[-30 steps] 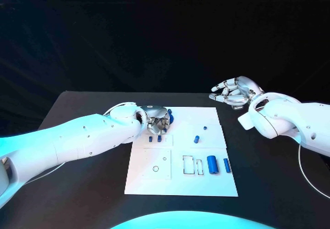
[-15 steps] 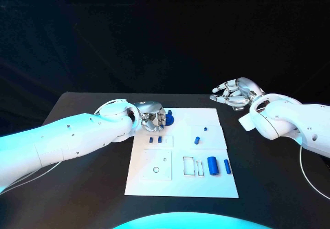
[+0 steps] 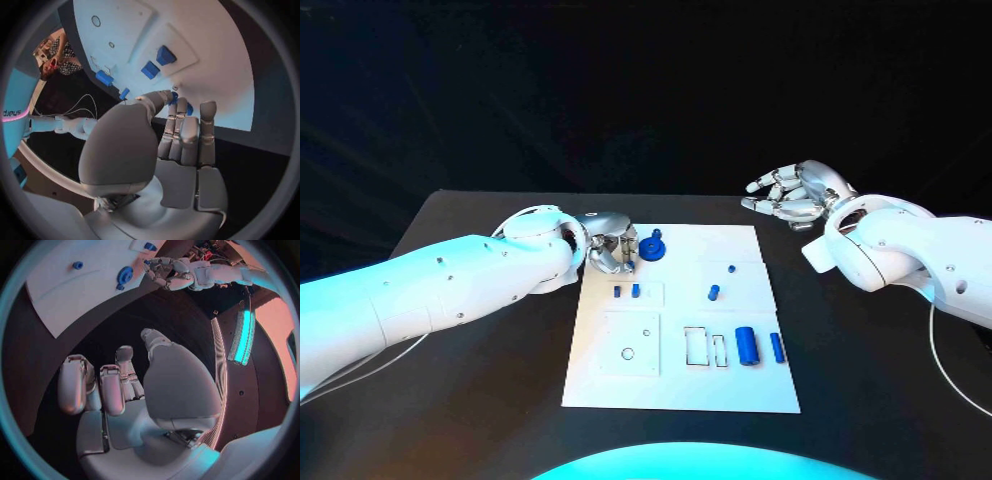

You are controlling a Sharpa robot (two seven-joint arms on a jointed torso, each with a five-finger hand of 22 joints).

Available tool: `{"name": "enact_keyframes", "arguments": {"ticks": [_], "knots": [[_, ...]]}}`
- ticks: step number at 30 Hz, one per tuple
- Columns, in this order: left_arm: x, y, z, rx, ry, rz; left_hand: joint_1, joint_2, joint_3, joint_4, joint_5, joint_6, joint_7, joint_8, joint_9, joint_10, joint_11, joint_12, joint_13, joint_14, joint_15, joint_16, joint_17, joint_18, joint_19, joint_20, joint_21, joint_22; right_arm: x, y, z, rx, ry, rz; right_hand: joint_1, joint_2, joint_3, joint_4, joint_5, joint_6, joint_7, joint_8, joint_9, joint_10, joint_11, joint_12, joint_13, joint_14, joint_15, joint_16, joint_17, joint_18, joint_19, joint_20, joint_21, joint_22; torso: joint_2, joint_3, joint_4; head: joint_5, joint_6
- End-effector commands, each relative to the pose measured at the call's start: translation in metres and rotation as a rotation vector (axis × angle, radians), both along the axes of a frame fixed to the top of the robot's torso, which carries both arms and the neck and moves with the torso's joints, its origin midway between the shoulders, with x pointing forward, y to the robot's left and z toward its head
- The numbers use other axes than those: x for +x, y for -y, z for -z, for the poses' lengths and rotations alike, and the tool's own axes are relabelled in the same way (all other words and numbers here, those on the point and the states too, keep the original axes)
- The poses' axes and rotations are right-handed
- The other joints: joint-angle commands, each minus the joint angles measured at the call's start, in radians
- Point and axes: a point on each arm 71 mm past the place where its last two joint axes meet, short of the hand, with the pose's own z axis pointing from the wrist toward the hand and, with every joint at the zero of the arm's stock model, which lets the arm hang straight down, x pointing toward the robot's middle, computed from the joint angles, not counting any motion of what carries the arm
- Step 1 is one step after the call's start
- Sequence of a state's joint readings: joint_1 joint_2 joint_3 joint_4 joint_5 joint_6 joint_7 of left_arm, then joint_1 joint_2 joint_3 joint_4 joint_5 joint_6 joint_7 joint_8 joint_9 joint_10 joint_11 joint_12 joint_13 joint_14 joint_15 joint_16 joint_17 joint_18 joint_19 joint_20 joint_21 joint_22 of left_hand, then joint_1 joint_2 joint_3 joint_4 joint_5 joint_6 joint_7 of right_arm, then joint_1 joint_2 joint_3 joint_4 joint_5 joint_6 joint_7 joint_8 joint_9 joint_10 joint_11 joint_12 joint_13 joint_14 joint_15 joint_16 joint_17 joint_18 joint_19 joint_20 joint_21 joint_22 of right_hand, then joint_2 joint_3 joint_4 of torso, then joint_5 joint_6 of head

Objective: Assemble the parts on the task board

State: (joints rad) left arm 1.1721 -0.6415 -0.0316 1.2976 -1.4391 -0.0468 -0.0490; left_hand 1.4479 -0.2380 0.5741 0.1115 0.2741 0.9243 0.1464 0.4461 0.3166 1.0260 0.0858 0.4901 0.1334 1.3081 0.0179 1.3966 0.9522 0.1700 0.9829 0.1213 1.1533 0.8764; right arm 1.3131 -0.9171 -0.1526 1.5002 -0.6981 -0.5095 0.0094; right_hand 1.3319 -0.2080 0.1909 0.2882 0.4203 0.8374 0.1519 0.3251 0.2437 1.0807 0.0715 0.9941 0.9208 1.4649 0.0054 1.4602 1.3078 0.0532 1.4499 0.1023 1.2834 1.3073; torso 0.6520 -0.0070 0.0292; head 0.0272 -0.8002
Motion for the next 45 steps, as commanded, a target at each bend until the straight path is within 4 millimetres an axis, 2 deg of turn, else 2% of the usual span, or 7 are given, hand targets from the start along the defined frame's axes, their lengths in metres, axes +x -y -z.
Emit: {"name": "enact_keyframes", "arguments": {"ticks": [1,10,45], "knots": [[-0.0003,0.0017,0.0028,0.018,-0.033,0.005,-0.007,0.0,0.0,-0.003,-0.004,0.008,0.002,-0.005,0.0,0.006,0.0,-0.006,-0.001,0.007,0.002,0.003,-0.001,-0.008,0.005,0.0,0.002,-0.001,-0.0003,-0.0016,-0.0005,-0.007,0.01,-0.018,0.002,0.004,0.007,0.0,0.004,0.003,0.005,0.003,-0.001,-0.003,0.0,-0.005,-0.001,0.046,-0.009,-0.003,0.016,0.011,-0.009,-0.001,-0.003,0.124,0.0,-0.0004,-0.001,0.001,-0.001],[0.0003,0.0003,0.005,0.031,-0.045,0.003,-0.008,0.0,0.0,-0.004,-0.005,0.009,0.001,-0.006,0.0,0.007,0.0,-0.008,-0.001,0.006,0.002,0.002,-0.004,-0.007,0.003,0.0,0.001,-0.002,-0.0002,-0.0017,-0.0005,-0.008,0.01,-0.018,0.002,0.004,0.007,0.0,0.004,0.003,0.005,0.003,-0.001,-0.003,0.0,-0.005,-0.001,0.046,-0.009,-0.003,0.016,0.011,-0.009,-0.001,-0.003,0.124,-0.001,0.001,-0.0005,0.0,-0.004],[0.0001,0.0019,0.0123,0.053,-0.077,0.003,-0.008,-0.001,-0.003,-0.008,-0.011,0.012,0.002,-0.013,0.0,0.014,0.0,-0.018,-0.002,0.004,0.002,0.002,-0.007,-0.007,0.0,0.0,-0.001,-0.004,-0.0001,-0.0012,-0.0006,-0.008,0.011,-0.017,0.001,0.003,0.008,-0.001,0.004,0.003,0.004,0.005,0.0,-0.002,-0.001,-0.007,-0.005,0.046,-0.01,-0.005,0.014,0.011,-0.009,-0.002,-0.005,0.123,-0.001,0.0008,-0.0007,-0.002,-0.005]]}}
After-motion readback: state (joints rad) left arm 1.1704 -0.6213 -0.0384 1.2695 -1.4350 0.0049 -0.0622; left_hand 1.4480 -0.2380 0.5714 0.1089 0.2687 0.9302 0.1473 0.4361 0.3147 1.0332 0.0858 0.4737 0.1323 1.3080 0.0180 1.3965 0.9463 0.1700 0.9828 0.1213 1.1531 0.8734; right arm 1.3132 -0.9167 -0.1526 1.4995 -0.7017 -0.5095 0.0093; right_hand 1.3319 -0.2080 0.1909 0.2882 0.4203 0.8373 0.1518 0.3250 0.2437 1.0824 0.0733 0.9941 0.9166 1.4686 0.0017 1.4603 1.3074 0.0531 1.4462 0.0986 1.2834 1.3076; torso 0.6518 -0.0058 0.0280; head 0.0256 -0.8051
